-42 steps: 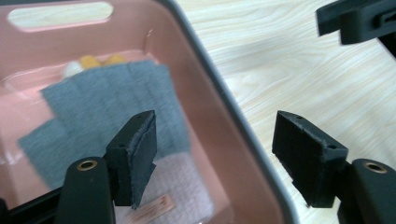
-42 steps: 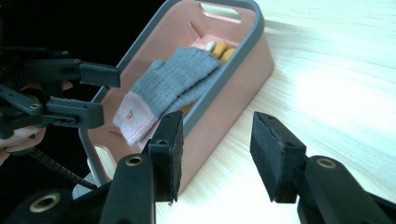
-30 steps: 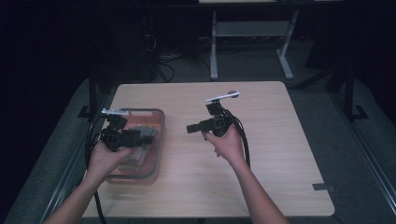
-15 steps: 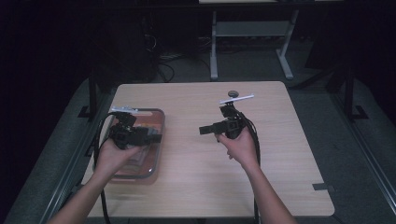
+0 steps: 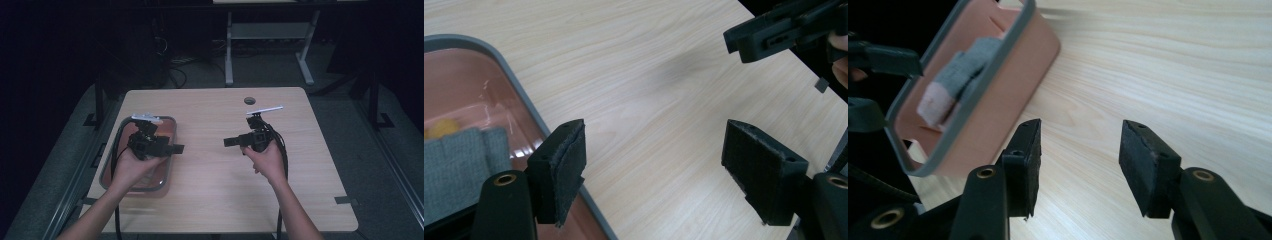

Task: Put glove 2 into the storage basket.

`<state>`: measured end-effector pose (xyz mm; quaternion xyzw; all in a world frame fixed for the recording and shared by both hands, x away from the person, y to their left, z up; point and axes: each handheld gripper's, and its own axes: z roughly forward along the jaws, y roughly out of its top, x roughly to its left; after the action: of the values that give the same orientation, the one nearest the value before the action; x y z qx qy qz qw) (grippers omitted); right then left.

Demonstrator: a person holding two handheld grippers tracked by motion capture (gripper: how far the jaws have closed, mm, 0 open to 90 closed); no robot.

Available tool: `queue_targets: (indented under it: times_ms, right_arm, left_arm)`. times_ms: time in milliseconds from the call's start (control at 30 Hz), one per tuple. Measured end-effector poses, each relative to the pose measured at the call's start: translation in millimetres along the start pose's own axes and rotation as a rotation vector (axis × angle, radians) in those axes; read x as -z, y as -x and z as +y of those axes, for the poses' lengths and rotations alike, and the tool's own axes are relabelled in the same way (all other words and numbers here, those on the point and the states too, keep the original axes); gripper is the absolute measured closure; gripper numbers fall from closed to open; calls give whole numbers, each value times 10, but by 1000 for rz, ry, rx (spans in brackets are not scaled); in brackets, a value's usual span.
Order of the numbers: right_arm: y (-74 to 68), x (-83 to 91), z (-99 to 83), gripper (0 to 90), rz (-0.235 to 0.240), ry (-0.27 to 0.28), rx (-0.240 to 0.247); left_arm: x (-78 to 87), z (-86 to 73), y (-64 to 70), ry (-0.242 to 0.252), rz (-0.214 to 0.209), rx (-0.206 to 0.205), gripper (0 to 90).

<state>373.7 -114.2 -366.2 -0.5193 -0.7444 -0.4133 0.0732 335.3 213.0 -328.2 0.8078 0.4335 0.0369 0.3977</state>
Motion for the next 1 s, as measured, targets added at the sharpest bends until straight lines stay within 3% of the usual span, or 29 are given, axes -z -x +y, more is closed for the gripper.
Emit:
queue_targets:
  times_ms: [333,600,1000]
  right_arm:
    - [208,122,-119,498,-27,7,-27]
    - [455,244,-252,487,-47,17,-65]
    - [680,409,-399,469,-84,27,-90]
  left_arm:
    - [-192,25,175,-17,-35,-34,253]
    - [-419,17,334,-47,-68,-50,249]
    - [-566,-20,486,-77,-97,-85,249]
